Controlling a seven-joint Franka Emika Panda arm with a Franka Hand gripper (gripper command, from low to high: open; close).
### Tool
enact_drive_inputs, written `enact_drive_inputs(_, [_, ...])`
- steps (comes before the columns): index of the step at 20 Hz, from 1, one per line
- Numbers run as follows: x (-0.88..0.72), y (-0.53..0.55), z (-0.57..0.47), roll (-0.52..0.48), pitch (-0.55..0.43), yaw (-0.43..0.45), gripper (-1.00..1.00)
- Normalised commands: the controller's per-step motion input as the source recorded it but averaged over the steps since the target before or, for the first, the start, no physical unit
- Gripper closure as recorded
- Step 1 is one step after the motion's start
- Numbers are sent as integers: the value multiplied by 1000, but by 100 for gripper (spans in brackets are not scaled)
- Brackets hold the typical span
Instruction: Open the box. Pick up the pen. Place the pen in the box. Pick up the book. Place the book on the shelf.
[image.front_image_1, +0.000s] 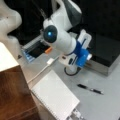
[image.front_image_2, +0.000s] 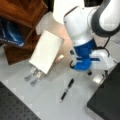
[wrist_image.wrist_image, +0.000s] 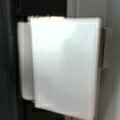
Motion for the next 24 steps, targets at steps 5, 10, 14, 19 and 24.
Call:
enact_drive_inputs(5, [133, -51, -143, 239, -58, -60, -100])
enact_drive_inputs(10, [105, -76, -94, 245, -67, -18, -100])
enact_drive_inputs(14, [87, -113, -74, 273, -33, 18, 100])
enact_drive_inputs(19, [101, -124, -52, 210, 21, 18, 100])
enact_drive_inputs(24, [136, -107, -54, 214, 18, -1, 100])
